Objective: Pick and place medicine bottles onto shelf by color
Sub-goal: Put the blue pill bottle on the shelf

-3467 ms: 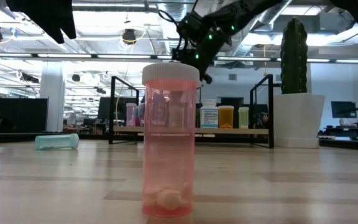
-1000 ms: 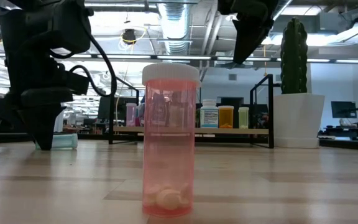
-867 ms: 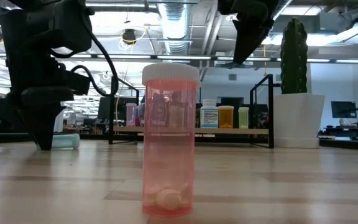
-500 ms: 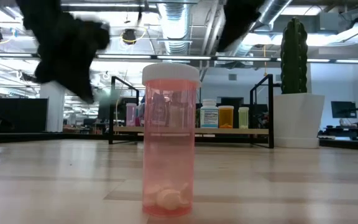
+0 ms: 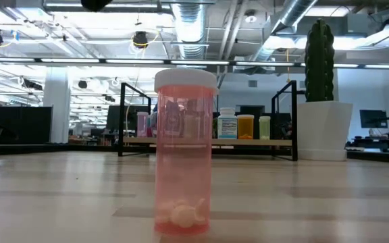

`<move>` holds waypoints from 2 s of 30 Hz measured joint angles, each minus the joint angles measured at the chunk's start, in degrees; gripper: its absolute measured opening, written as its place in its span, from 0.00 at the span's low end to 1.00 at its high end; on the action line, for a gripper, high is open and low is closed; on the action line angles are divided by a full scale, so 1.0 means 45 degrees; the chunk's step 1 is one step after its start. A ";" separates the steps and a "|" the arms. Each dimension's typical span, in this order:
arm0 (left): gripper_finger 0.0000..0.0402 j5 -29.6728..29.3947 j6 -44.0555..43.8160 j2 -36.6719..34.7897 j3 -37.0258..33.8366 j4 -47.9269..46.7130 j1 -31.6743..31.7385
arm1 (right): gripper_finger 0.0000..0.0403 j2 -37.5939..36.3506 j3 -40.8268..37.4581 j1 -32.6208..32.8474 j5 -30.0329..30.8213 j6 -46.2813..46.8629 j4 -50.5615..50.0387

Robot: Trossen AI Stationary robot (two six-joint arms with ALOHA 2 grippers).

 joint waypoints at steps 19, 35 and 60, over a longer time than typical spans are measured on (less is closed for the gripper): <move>0.21 0.0736 0.1596 0.0010 0.0161 0.0161 0.0100 | 0.53 -0.0090 0.0002 0.0811 -0.2558 0.0061 0.2322; 0.21 0.1669 0.3113 0.0010 0.0161 0.0188 0.0870 | 0.53 0.0036 0.0005 0.0024 -0.4720 0.1494 0.2611; 0.21 0.1669 0.3810 0.0000 0.0161 0.0714 0.0891 | 0.30 0.0498 0.0000 -0.0020 -0.4720 0.1619 0.2876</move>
